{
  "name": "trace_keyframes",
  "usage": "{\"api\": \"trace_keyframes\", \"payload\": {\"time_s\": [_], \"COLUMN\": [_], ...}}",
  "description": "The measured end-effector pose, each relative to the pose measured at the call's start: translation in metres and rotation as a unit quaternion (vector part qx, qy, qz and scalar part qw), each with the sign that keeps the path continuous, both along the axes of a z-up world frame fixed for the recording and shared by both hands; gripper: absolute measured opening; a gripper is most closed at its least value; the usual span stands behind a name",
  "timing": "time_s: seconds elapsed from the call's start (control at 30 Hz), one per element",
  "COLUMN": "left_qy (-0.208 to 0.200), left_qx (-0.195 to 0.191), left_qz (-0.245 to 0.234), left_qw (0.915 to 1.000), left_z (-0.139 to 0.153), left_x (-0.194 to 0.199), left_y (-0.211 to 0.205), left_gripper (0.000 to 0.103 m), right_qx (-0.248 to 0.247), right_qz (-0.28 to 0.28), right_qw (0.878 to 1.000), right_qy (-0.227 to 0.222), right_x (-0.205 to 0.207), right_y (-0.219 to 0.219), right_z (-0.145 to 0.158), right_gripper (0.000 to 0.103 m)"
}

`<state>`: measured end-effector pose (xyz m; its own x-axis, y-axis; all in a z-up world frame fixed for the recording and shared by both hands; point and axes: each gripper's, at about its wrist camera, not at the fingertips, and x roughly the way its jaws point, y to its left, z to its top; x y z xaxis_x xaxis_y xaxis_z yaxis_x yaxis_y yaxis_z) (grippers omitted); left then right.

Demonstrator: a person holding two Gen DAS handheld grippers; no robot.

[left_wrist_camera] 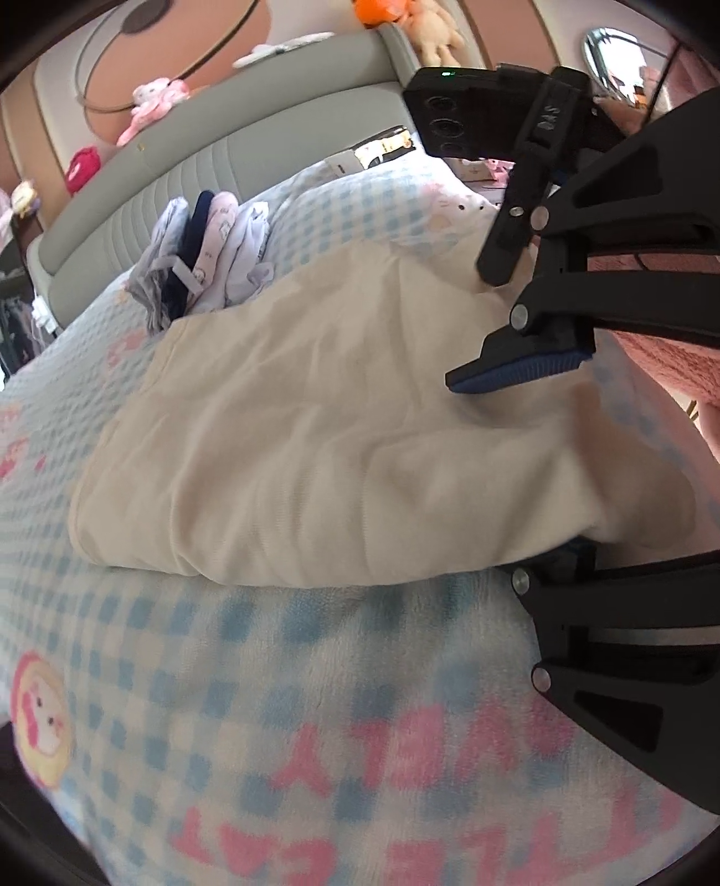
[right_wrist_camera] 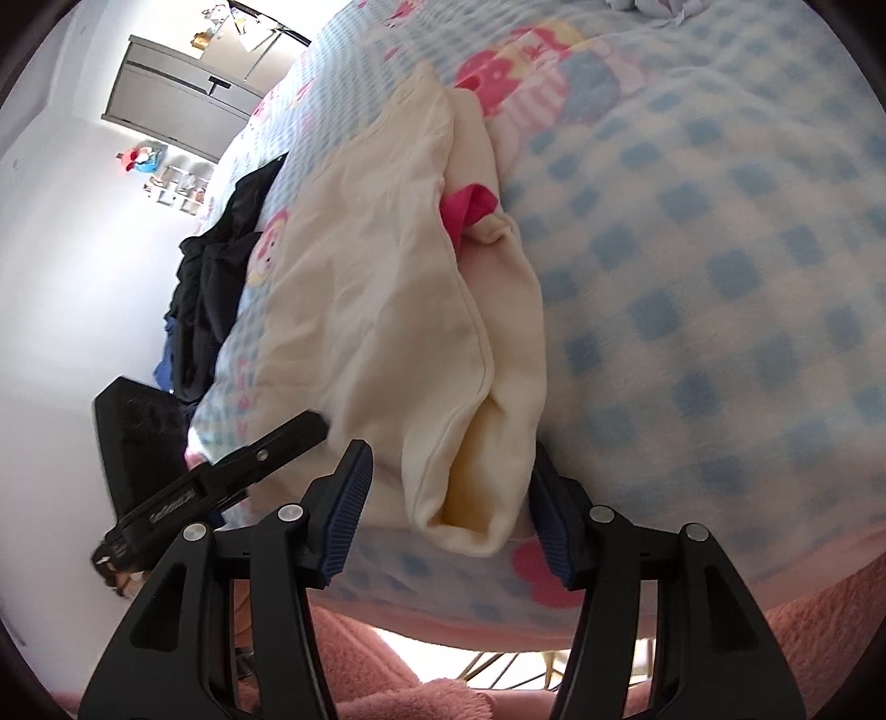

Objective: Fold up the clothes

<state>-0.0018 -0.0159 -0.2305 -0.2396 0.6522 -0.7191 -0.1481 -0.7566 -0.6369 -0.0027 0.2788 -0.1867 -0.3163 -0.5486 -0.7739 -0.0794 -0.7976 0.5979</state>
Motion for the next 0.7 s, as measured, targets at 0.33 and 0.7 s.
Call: {"api": "trace_keyframes", "payload": {"time_s": [0.33,0.7], "left_qy": [0.01,0.001], "left_qx": [-0.009,0.027], "left_qz": [0.027,0.049], "left_qw": [0.9995,0.9984], "left_z": [0.003,0.007], "left_x": [0.003,-0.005], "left_y": [-0.008,-0.028], "left_gripper": [0.034,0.045], "right_qx": [0.029,0.051], "right_qz": [0.004,0.01], "right_qw": [1.0,0.999], "right_qy": [-0.008,-0.009], "right_x": [0.002,0.008], "right_y": [0.0,-0.003], "right_z": [0.0,0.009], "right_gripper": [0.058,0.06]}}
